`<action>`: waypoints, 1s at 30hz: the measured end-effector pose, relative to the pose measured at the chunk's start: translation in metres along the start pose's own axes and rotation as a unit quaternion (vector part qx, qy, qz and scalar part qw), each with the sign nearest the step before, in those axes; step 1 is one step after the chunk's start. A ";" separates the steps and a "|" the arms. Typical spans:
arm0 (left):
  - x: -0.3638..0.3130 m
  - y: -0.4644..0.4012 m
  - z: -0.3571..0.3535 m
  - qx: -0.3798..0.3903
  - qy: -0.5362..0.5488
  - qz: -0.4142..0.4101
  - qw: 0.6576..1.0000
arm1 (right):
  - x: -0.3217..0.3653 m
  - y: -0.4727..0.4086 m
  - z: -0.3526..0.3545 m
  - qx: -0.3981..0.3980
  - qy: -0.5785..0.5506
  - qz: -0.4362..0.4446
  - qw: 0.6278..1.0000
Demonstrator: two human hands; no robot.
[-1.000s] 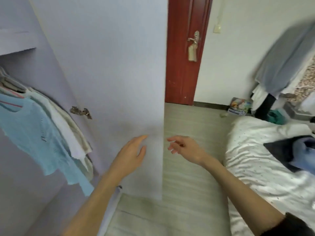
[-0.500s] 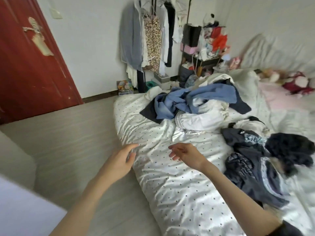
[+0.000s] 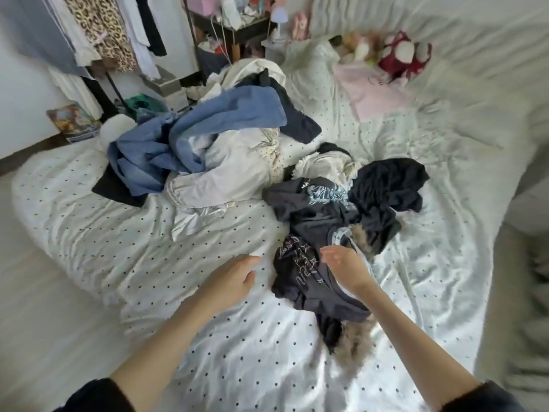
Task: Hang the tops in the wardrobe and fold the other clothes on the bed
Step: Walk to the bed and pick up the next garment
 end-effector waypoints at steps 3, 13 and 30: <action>-0.029 -0.030 -0.033 0.035 -0.016 -0.024 0.999 | -0.055 -0.011 0.007 -0.037 0.014 -0.075 0.996; -0.108 -0.106 -0.107 0.012 -0.147 -0.196 0.969 | -0.171 -0.027 -0.001 -0.012 0.048 -0.210 0.976; -0.097 -0.091 -0.118 0.173 -0.102 -0.094 0.975 | -0.112 0.007 0.052 -0.147 0.119 -0.149 0.971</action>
Point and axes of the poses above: each hand's wrist, its own y-axis away from the middle knuckle, its own z-axis out of the back of the hand, x = y × z, the point moved 7 cm from there along -y, towards the middle knuckle, and after that the axes turned 15 degrees about z, right-handed, at the moved point
